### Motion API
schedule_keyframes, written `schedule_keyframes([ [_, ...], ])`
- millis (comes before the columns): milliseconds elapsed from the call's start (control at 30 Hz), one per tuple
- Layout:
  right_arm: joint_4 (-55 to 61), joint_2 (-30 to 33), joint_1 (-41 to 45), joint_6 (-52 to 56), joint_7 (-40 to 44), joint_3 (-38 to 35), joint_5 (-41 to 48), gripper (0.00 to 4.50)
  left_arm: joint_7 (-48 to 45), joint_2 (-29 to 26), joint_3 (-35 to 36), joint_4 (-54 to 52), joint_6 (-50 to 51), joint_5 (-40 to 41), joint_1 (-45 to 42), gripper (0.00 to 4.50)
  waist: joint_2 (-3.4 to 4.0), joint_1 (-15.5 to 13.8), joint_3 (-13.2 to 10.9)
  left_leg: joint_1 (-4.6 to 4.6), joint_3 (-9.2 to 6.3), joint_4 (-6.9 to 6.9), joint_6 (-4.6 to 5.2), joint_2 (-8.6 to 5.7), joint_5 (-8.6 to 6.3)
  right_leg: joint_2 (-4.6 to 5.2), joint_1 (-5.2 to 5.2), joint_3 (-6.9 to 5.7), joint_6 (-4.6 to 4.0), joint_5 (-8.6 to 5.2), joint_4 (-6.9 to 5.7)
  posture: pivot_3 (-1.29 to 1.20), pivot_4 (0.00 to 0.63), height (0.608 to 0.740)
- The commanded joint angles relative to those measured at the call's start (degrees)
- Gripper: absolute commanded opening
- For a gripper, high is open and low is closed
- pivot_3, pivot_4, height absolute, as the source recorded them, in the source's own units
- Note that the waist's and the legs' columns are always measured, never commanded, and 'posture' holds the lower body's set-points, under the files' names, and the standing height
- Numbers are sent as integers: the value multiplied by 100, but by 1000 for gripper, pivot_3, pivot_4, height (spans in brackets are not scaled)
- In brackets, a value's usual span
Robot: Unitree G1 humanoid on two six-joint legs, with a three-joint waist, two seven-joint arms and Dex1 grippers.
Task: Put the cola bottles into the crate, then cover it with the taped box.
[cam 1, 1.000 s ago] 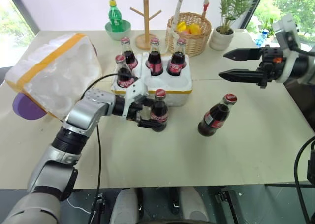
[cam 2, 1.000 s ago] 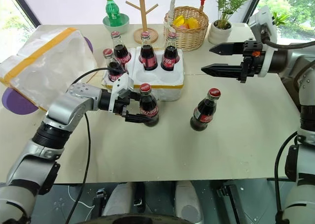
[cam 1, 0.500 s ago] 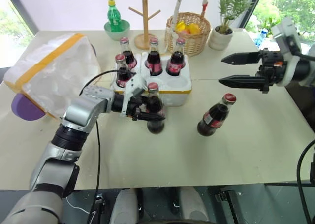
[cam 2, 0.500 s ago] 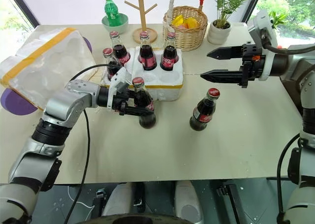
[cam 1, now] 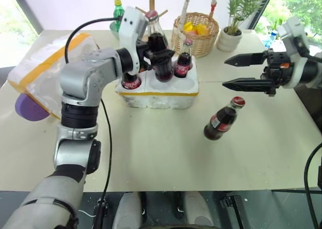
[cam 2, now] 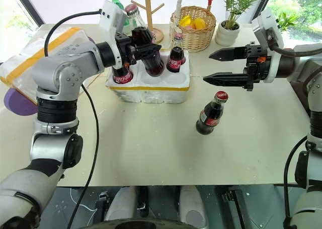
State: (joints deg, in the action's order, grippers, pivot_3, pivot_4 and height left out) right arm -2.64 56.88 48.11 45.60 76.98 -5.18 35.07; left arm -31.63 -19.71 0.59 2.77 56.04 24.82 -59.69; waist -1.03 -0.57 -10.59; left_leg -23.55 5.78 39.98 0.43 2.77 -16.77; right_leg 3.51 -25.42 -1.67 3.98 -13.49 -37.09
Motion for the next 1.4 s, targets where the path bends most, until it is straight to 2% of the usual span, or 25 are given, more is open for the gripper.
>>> schedule_keyframes([
  [33,-11,12,102,-134,-61,-172,29,4500,108,18,-231,-300,248,-45,-4,2632,0,-2,0,0,1,0,0,0,0,1,0,0,0,0,0,0,150,740],
  [300,-35,-15,59,-233,-188,-172,-4,4500,214,155,-839,251,209,-489,73,2632,0,-11,0,-1,7,0,-14,-3,8,1,1,0,0,0,3,0,150,740],
  [367,-22,-24,51,-235,-226,-177,1,4500,205,193,-910,415,109,-612,51,3663,0,-11,0,0,8,0,-14,-2,8,1,1,0,0,0,3,0,150,740],
  [433,13,-18,31,-226,-255,-192,21,4500,116,181,-951,487,2,-668,17,4489,0,-10,0,0,12,0,-12,-2,7,1,1,0,0,0,2,0,150,740],
  [567,42,54,-23,-202,-290,-278,58,4500,-319,54,-781,379,-187,-461,-87,4489,0,-9,0,0,12,1,-10,-2,6,1,1,0,0,0,1,0,150,740],
  [667,-62,170,18,-174,-338,-436,82,4500,-891,-160,-329,349,-488,-66,-297,4489,0,-6,0,0,12,0,-11,-2,6,1,0,-1,-1,0,1,0,150,740],
  [833,-502,672,-4,-83,-315,-930,106,4500,-2485,-1044,422,363,-554,929,-752,4489,2,-2,-1,-1,15,0,-11,-2,6,1,-1,-1,-1,-1,3,0,150,740],
  [1000,-207,1039,-1325,-2,-355,-1856,121,4500,-4218,-2409,499,204,-357,1523,-561,4489,3,-2,0,6,17,-7,-24,-1,13,0,6,-3,3,-4,8,0,150,740],
  [1100,362,948,-2449,285,-479,-2670,258,4500,-5177,-3238,303,22,-249,1665,-142,4489,6,-2,2,8,18,-2,-24,-2,13,3,8,-2,3,-4,0,0,150,740],
  [1167,1084,651,-3364,579,-595,-3257,470,4500,-5655,-3681,190,-278,-194,1771,230,4489,6,-11,2,10,18,-1,-22,-2,13,3,8,-2,4,-4,-4,0,150,740],
  [1267,2199,98,-4560,674,-790,-3720,649,4500,-5762,-3879,103,-523,-339,1693,565,4489,1,-36,4,12,6,0,-9,1,5,0,19,-8,5,-6,-2,0,150,740],
  [1400,3076,-688,-5307,537,-1483,-3561,721,4500,-5787,-3899,-65,-662,-739,1438,870,4489,2,-8,4,18,-2,4,-8,-2,4,2,28,-2,9,-9,2,0,150,740],
])
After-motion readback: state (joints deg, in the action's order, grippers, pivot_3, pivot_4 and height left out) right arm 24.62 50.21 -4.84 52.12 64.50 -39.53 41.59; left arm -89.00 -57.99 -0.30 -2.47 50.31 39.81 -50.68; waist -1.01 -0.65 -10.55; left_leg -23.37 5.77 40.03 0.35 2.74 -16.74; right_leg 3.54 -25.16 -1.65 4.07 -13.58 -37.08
